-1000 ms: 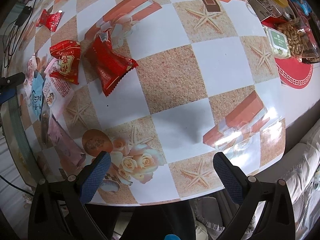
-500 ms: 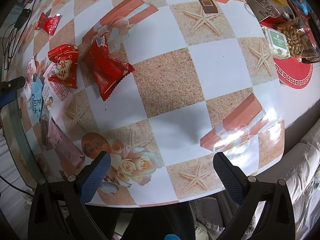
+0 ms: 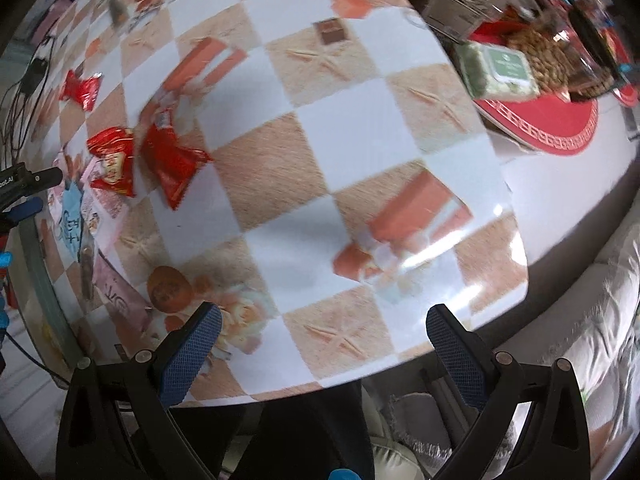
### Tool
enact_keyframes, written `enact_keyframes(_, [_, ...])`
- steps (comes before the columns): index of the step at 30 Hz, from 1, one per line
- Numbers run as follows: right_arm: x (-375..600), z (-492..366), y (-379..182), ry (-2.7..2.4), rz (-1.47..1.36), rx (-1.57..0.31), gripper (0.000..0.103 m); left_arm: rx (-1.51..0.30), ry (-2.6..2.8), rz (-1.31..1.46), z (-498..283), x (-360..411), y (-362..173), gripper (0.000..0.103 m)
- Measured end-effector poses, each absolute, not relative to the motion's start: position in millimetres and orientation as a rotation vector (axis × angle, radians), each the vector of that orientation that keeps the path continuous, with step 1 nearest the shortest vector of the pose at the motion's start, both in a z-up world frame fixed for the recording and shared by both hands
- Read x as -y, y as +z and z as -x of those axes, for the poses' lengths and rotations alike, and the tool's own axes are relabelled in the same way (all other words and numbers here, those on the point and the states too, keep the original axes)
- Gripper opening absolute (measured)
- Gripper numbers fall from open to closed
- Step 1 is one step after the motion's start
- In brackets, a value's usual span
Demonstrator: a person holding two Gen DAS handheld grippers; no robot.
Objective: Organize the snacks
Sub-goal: 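Lower the left tool around the pink Crispy Cranberry pack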
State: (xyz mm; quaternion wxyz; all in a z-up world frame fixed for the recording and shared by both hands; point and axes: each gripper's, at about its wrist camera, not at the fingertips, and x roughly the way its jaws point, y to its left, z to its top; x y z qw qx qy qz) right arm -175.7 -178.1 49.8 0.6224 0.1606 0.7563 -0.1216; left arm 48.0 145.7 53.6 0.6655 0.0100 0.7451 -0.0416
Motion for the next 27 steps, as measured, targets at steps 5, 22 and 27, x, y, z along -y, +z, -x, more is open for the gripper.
enact_keyframes(5, [186.3,185.2,52.0,-0.307,-0.393,-1.743,0.103,-1.702,-0.073,-0.004,-55.7,-145.3,40.5,0.079])
enact_keyframes(22, [197.9,190.5,51.2,-0.339,-0.418,-1.737,0.103,-1.69,-0.04,-0.073,-67.4,-128.1,19.5,0.083])
enact_keyframes(27, [196.3,192.8,48.1,-0.338,-0.428,-1.741,0.103,-1.691,-0.035,-0.078,-69.3,-122.5,24.4,0.083])
